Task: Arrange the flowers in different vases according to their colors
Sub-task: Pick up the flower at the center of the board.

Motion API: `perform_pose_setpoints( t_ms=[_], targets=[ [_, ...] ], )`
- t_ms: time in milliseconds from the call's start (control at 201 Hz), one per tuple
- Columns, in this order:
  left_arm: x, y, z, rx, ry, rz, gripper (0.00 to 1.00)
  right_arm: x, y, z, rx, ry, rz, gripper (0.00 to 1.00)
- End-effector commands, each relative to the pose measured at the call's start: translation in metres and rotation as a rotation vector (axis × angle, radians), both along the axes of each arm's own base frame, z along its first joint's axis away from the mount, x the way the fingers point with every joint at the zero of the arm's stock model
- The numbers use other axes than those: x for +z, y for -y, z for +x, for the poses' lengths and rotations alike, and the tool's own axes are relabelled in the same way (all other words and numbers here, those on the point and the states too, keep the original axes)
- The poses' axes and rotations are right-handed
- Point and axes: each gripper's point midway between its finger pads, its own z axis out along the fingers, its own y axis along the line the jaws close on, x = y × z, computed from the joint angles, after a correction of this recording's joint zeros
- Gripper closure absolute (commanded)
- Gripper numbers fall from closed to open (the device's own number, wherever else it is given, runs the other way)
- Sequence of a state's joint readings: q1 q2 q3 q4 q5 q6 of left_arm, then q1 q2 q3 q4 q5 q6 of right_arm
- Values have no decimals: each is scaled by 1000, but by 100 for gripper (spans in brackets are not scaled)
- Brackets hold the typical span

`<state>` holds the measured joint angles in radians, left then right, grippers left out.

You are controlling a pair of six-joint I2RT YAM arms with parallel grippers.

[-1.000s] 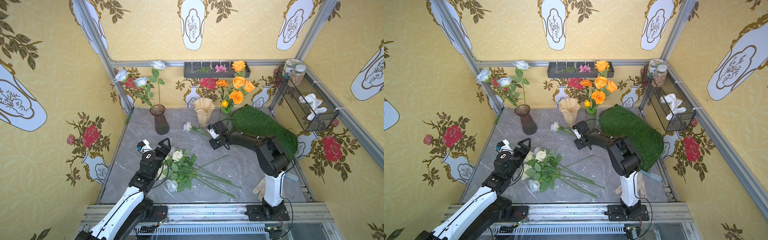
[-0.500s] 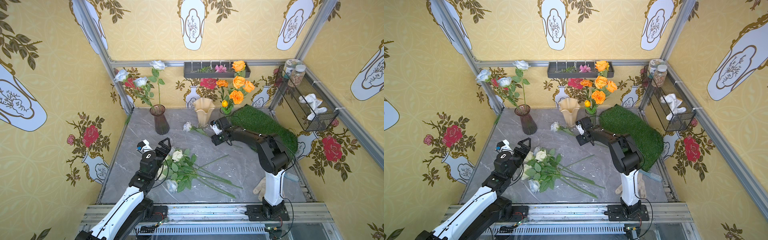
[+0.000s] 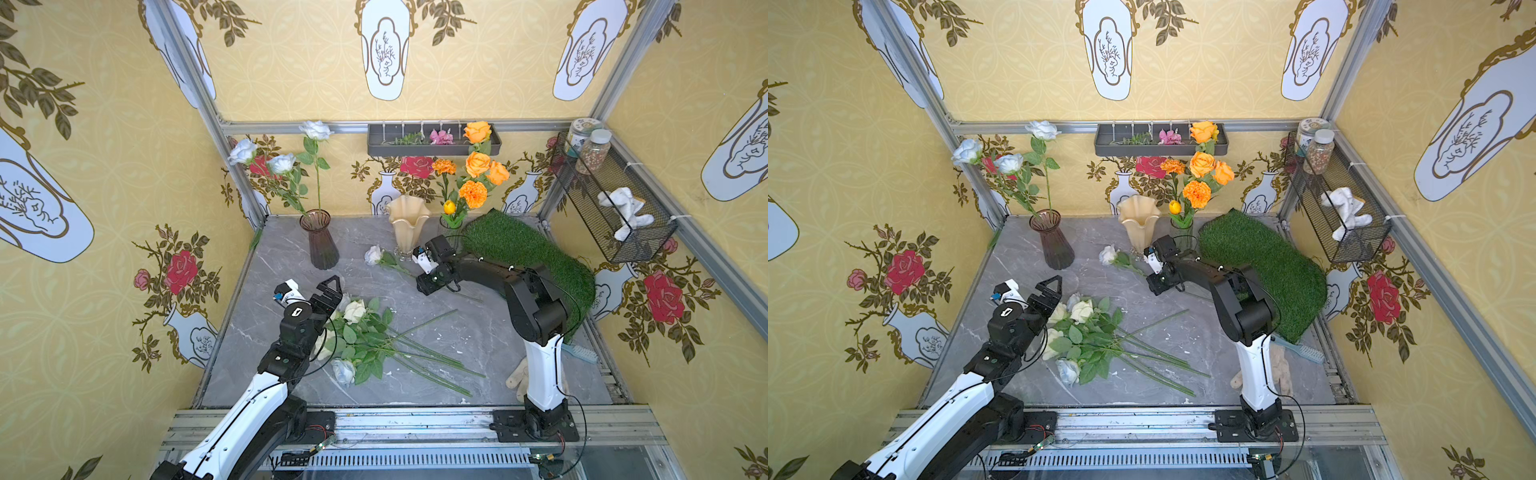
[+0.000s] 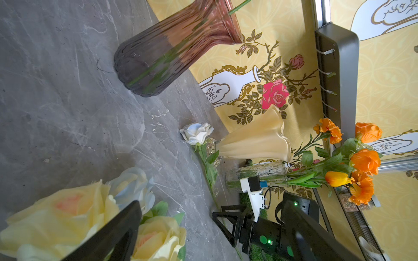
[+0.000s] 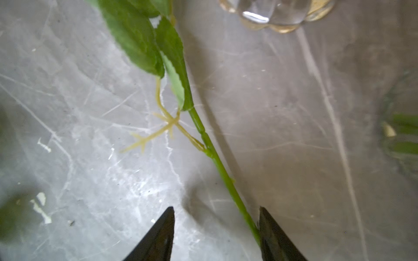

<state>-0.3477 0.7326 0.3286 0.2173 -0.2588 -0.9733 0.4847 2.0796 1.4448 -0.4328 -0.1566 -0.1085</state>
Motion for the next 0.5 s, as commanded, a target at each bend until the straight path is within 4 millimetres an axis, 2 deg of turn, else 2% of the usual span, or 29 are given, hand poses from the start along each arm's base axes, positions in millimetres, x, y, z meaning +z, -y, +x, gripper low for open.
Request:
perform_pose_setpoints(
  t_ms=[0,159,369,498],
  targets=[
    [6,1,0,-2,33,-13,0,-1,-7,-21,25,-66,-9,46],
    [6,0,-1,-1,35,-19,0,1,-17,-42,61,-58,-51,47],
    [7,-1,-4,1,41,-25,0,13,-7,-33,35,-25,-53,47],
    [7,-1,-4,1,42,-26,0,10,-6,-29,48,-37,-58,47]
  ],
)
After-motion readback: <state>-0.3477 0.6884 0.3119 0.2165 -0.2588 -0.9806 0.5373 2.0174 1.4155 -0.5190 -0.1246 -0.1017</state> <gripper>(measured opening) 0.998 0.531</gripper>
